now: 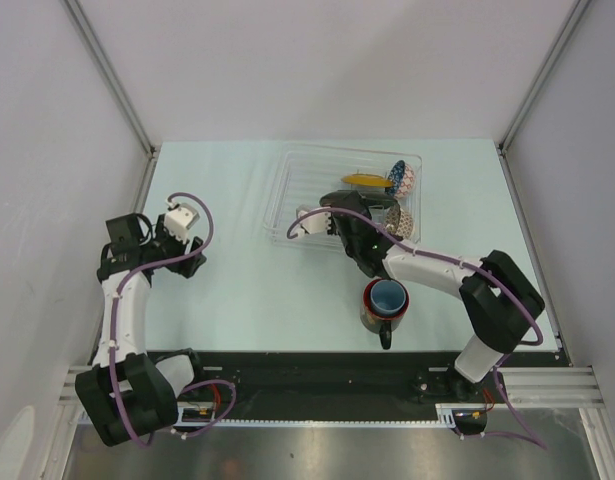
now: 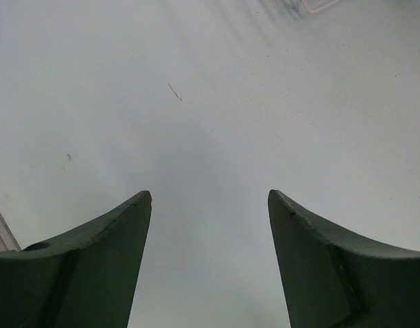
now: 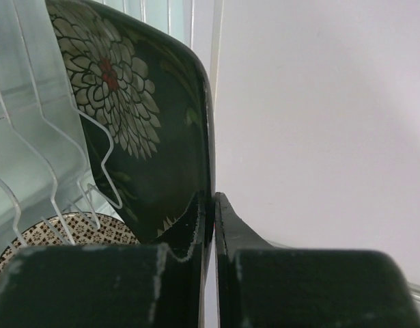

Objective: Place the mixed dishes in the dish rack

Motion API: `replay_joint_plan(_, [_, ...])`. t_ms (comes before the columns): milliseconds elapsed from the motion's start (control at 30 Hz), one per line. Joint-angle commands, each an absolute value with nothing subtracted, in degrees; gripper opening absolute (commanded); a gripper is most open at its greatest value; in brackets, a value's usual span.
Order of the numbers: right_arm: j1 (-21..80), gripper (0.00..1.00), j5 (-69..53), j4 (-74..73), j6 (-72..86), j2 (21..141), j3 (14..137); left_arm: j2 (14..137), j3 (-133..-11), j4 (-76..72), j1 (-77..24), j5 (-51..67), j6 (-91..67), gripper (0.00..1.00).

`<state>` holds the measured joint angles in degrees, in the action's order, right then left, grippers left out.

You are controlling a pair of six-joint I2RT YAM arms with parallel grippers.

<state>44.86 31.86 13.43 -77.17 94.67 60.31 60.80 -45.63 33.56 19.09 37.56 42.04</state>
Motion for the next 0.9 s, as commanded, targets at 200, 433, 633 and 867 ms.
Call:
replay_joint_plan(200, [44.21,0.0,34.54,29.62,-92.02,90.97,59.77,61.44,-45.62,32.08,20.22,40.25,41.75,0.74])
replay_joint_plan(433, [42.72,0.0,34.45,29.26,-92.72,89.39,59.24,61.26,-45.44,32.34,20.39,39.9,42.1,0.74])
replay_joint_plan(633, [42.28,0.0,33.49,30.93,-93.52,87.37,58.54,61.52,-45.26,32.17,20.3,40.08,42.1,0.74])
replay_joint_plan(867, [40.08,0.0,34.98,17.78,-84.31,85.43,58.45,61.61,-45.53,32.17,20.39,39.9,42.1,0.74])
